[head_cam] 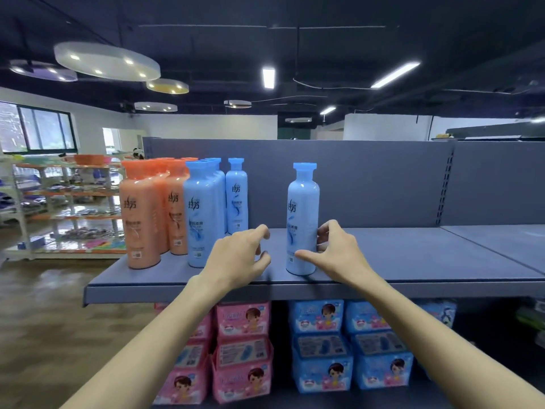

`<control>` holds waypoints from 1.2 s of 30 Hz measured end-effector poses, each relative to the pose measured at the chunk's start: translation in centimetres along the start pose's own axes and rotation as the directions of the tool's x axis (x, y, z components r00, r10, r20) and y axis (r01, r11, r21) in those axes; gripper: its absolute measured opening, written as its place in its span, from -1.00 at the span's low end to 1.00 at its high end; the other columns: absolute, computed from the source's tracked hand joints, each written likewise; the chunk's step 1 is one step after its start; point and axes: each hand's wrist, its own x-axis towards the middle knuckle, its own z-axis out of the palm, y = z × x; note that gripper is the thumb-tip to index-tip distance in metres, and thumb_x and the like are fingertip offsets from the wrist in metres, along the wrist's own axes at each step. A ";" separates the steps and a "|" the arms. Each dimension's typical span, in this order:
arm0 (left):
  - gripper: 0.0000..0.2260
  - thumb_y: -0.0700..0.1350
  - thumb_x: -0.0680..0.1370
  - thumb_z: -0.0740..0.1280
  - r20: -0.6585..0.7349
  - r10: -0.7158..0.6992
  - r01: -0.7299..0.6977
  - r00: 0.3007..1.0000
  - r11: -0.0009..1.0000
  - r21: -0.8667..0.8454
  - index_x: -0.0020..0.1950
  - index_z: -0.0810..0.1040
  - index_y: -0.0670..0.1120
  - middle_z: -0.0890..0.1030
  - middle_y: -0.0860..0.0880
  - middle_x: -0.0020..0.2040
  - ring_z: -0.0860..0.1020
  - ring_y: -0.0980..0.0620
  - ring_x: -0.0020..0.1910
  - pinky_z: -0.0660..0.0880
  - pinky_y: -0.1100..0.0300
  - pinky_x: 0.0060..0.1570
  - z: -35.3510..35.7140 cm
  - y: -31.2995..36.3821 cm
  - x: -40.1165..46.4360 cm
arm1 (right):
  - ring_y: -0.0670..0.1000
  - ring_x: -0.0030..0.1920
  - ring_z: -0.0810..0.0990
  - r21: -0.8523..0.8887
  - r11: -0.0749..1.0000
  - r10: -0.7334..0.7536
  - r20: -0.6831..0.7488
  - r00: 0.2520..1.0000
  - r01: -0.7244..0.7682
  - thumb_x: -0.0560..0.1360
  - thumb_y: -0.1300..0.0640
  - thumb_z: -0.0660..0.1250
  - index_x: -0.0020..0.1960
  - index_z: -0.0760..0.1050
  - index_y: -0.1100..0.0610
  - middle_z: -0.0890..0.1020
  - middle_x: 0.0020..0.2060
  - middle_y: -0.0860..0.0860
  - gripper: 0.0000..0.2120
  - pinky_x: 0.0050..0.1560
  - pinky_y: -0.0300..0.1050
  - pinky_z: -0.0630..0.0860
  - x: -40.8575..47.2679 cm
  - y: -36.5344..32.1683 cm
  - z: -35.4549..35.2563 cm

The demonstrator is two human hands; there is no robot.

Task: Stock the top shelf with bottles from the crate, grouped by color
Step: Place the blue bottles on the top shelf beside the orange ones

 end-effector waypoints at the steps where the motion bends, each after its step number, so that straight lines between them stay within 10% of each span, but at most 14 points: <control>1: -0.74 0.02 0.55 0.21 0.004 0.000 0.000 1.000 1.000 0.000 0.22 0.40 0.03 0.57 0.12 -0.10 0.54 0.03 -0.18 0.44 0.14 -0.21 0.2 -0.1 0.0 | -0.06 0.00 0.61 0.009 1.000 -0.003 0.028 1.000 0.003 0.37 -0.03 0.55 0.12 0.37 0.11 0.58 0.03 -0.07 -0.51 -0.01 -0.14 0.57 0.2 0.2 0.3; 6: -0.73 0.02 0.55 0.21 0.015 0.001 -0.001 1.000 1.000 -0.002 0.24 0.39 0.04 0.57 0.11 -0.09 0.52 0.00 -0.14 0.46 0.12 -0.17 1.0 -0.9 -0.1 | 0.00 0.20 0.54 -0.008 1.000 -0.001 0.161 0.987 0.002 0.48 0.04 0.39 0.30 0.33 0.08 0.53 0.24 -0.02 -0.55 0.23 -0.03 0.50 1.6 0.7 2.1; 26: -0.86 -0.01 0.55 0.22 -0.130 -0.055 0.055 0.990 0.998 0.001 0.06 0.44 -0.01 0.55 0.07 -0.17 0.54 -0.01 -0.23 0.49 0.08 -0.27 2.7 -6.3 -0.6 | 0.07 0.15 0.57 0.011 0.996 -0.091 0.239 0.967 0.091 0.52 0.06 0.38 0.27 0.27 0.11 0.55 0.24 0.05 -0.57 0.15 0.02 0.54 7.3 -2.7 10.7; 36: -0.92 -0.06 0.47 0.22 -0.227 0.024 -0.013 0.973 0.999 0.049 -0.12 0.41 -0.05 0.49 0.04 -0.28 0.51 -0.04 -0.32 0.46 0.04 -0.46 4.0 -6.5 0.2 | 0.05 -0.10 0.49 -0.004 0.996 -0.087 0.248 0.965 0.091 0.49 0.04 0.39 0.15 0.26 0.19 0.52 -0.01 0.05 -0.59 -0.34 -0.26 0.34 9.6 -4.1 13.1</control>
